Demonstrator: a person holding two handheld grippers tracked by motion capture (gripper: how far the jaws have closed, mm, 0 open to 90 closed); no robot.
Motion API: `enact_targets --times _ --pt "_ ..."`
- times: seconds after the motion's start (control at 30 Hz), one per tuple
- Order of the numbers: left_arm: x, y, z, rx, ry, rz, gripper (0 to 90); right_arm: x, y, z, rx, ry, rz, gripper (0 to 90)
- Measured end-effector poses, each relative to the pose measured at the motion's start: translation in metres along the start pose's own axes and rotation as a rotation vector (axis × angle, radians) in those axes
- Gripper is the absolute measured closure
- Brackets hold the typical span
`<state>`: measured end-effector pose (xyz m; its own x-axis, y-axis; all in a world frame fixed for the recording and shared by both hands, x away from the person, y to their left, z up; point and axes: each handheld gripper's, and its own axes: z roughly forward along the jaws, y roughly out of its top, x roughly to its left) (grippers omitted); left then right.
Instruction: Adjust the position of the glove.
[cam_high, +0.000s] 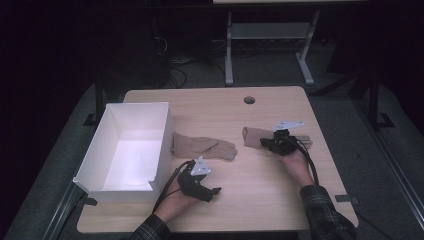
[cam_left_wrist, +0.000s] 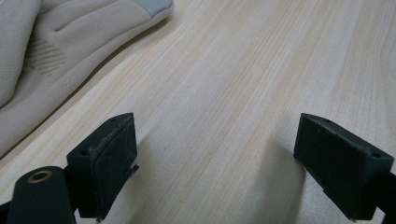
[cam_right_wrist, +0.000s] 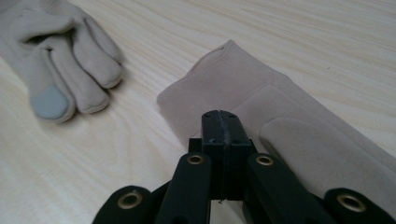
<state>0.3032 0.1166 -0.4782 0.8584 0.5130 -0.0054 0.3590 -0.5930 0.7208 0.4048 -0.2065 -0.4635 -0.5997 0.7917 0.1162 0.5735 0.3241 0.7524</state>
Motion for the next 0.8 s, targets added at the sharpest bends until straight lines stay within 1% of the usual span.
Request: enact_targets --times 0.1,0.2,0.23,0.27,0.3,0.37,0.47,0.5,0.53,0.67,0.7,0.8 --pt "0.0 0.0 0.0 0.0 0.0 0.0 12.4 -0.002 0.0 0.003 -0.008 -0.001 0.007 90.0" --pt "0.0 0.0 0.0 0.003 -0.002 0.002 12.4 -0.003 -0.001 0.01 0.012 -0.014 0.008 90.0" --pt "0.0 0.0 0.0 0.004 -0.002 0.002 12.4 -0.004 -0.003 0.013 0.018 -0.012 0.004 90.0" --pt "0.0 0.0 0.0 0.003 -0.002 0.002 12.4 -0.005 -0.004 0.013 0.011 -0.009 0.009 90.0" --pt "0.0 0.0 0.0 0.002 -0.002 0.002 12.4 -0.006 -0.005 0.013 0.013 -0.001 0.008 90.0" --pt "0.0 0.0 0.0 0.001 -0.002 0.002 12.4 -0.006 -0.005 0.013 0.014 -0.003 0.007 90.0" --pt "0.0 0.0 0.0 0.001 -0.002 0.002 12.4 -0.004 -0.006 0.01 0.031 -0.003 -0.013 90.0" --pt "0.0 0.0 0.0 0.001 -0.001 0.002 12.4 -0.003 -0.006 0.009 0.038 0.0 -0.005 90.0" --pt "0.0 0.0 0.0 0.001 -0.001 0.002 12.4 -0.002 -0.008 0.007 0.038 0.002 -0.014 90.0" --pt "0.0 0.0 0.0 0.0 -0.001 0.002 12.4 0.0 -0.011 0.002 0.048 0.007 -0.011 90.0" --pt "0.0 0.0 0.0 0.0 -0.002 0.001 12.4 0.0 -0.012 0.001 0.046 0.008 -0.022 90.0" --pt "0.0 0.0 0.0 0.0 -0.002 0.002 12.4 0.002 -0.016 -0.004 0.055 0.018 -0.027 90.0"
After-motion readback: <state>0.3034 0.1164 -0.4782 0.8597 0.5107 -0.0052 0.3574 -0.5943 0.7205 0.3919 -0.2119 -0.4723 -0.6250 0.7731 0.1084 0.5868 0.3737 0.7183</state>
